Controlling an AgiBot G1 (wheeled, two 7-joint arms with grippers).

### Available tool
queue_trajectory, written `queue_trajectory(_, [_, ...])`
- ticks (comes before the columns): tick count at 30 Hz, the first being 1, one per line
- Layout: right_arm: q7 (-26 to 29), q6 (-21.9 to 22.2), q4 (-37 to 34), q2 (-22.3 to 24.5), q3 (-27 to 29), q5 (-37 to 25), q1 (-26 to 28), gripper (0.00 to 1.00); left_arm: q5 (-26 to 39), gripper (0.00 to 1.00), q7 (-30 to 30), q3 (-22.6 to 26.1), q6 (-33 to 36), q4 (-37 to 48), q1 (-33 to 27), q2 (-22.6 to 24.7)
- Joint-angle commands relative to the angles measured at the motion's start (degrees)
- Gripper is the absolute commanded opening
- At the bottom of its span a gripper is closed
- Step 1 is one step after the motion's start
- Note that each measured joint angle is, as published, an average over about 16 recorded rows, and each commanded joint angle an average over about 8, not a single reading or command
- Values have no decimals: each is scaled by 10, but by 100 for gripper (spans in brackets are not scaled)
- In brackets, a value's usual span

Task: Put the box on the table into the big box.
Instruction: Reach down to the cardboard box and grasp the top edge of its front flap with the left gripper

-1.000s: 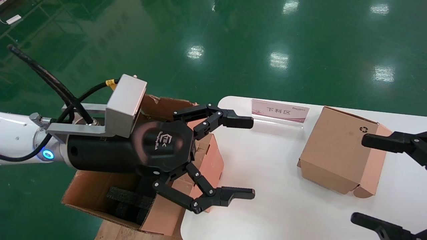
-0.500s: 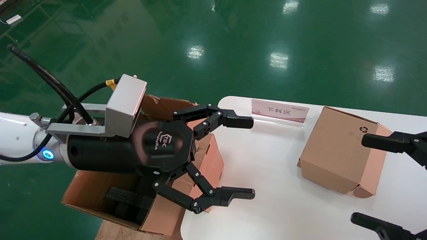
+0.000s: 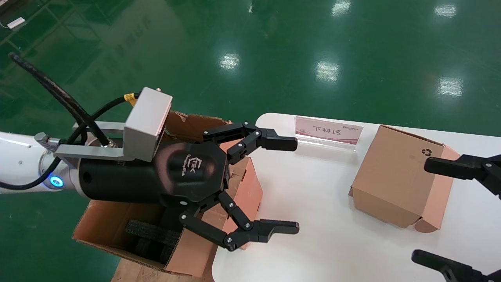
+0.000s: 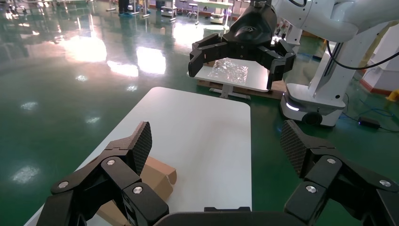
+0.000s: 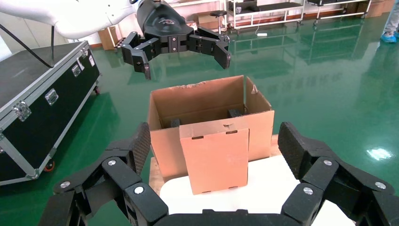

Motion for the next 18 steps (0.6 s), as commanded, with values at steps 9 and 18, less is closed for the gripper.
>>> queue_trajectory(9, [0, 0, 0, 0, 0, 0, 0, 100, 49, 100, -21, 15, -33, -11, -1, -11])
queue_trajectory(18, [0, 0, 0, 0, 0, 0, 0, 100, 205, 100, -79, 73, -132, -52, -44, -27])
